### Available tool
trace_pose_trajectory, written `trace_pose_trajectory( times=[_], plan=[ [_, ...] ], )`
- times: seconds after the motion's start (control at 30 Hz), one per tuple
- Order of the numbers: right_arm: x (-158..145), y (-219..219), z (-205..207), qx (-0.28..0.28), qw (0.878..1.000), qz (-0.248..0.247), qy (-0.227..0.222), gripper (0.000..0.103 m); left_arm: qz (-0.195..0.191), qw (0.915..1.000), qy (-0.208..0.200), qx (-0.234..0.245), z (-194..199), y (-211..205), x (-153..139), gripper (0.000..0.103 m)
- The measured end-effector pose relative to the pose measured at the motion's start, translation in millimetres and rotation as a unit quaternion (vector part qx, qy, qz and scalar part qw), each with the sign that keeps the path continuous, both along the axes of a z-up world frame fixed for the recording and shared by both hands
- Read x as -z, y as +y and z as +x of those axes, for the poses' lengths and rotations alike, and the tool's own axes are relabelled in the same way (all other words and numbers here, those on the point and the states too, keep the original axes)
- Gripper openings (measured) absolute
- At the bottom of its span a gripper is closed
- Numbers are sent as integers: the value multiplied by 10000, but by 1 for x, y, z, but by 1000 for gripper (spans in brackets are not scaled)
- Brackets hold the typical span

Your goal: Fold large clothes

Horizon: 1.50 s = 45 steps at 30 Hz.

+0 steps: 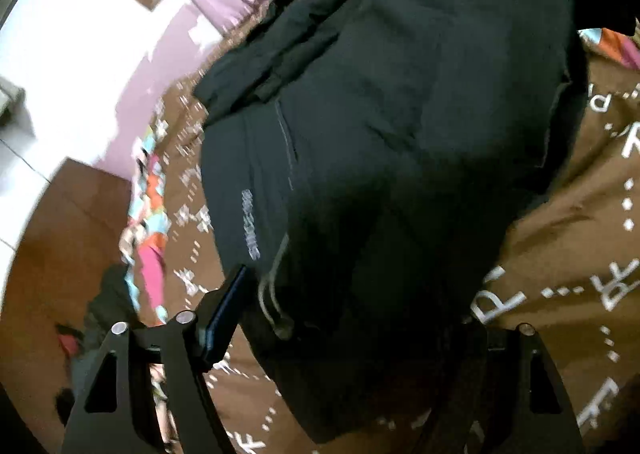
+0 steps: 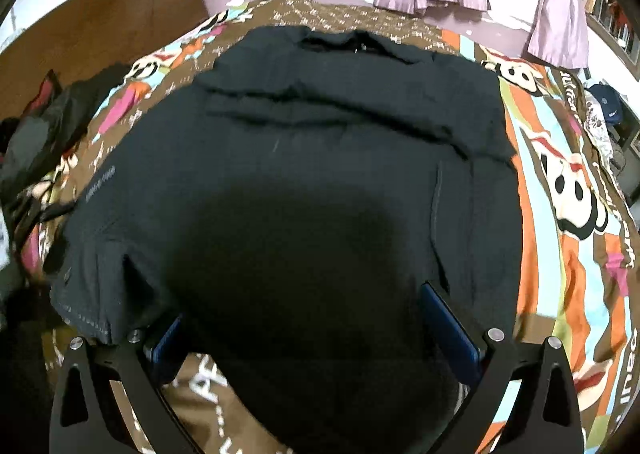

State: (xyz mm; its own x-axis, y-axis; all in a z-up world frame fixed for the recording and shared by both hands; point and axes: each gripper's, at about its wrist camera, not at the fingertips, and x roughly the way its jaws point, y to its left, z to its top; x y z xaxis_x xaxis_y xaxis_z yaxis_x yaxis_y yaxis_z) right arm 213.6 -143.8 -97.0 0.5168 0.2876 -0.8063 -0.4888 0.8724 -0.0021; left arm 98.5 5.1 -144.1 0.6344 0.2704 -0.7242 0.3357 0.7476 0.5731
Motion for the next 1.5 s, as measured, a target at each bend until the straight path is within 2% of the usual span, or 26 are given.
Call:
trace_pose_trajectory(
  times=[0.1, 0.17, 0.37, 0.43, 0.53, 0.63, 0.73, 0.8, 0.83, 0.87, 0.9, 0.93, 0.97, 1.0, 1.03, 1.13, 1.2, 1.33, 1.43, 1.5],
  plan=[
    [10, -8, -20, -157, 9997, 118, 166, 103, -89, 9994, -331, 76, -3, 3, -8, 31],
    [17, -11, -34, -260, 9992, 122, 272, 103, -246, 9983, -522, 87, -4, 6, -18, 25],
    [50, -7, -63, -352, 9980, -70, 517, 103, -1016, 9901, -971, -63, 2, 14, -62, 20],
    [60, -2, -65, -301, 9980, -217, 511, 103, -1104, 9883, -1050, -48, 5, 12, -72, 19],
    [68, 6, -63, -36, 9982, -568, 161, 103, -1204, 9865, -1111, 0, 13, 8, -83, 19],
    [68, 4, -54, 607, 9939, -853, -349, 103, -1331, 9837, -1210, -7, 22, 10, -94, 18],
    [69, 0, -45, 1256, 9822, -1138, -810, 103, -1417, 9805, -1362, -34, 32, 15, -103, 18],
    [67, -7, -40, 1596, 9759, -1155, -942, 102, -1515, 9781, -1427, -68, 35, 18, -107, 18],
    [62, -10, -39, 1671, 9763, -1011, -938, 96, -1567, 9771, -1440, -85, 35, 20, -108, 18],
    [55, -16, -39, 1719, 9777, -732, -960, 80, -1604, 9765, -1438, -103, 35, 21, -108, 18],
    [47, -20, -40, 1681, 9795, -480, -1004, 71, -1618, 9762, -1437, -112, 34, 21, -107, 18],
    [41, -21, -41, 1576, 9817, -294, -1032, 49, -1636, 9760, -1430, -130, 32, 22, -105, 18],
    [34, -21, -43, 1471, 9835, -156, -1041, 34, -1664, 9758, -1408, -154, 30, 22, -104, 18],
    [27, -22, -44, 1390, 9848, -53, -1041, 30, -1730, 9755, -1345, -200, 29, 23, -103, 17],
    [22, -23, -44, 1352, 9852, 6, -1053, 22, -1927, 9744, -1121, -287, 29, 26, -102, 16],
    [-3, -29, -44, 1231, 9848, 310, -1182, 14, -2503, 9644, -658, -535, 30, 36, -102, 14],
    [-20, -30, -53, 1167, 9827, 408, -1378, 13, -2762, 9566, -674, -630, 25, 40, -108, 11],
    [-61, -31, -76, 1003, 9758, 661, -1825, 12, -2991, 9456, -1098, -655, 9, 45, -137, 8],
    [-85, -35, -95, 814, 9727, 862, -1996, 11, -3159, 9355, -1464, -592, -12, 50, -167, 6],
    [-95, -34, -109, 655, 9707, 945, -2109, 11, -3264, 9307, -1563, -535, -23, 54, -182, 6]
  ],
)
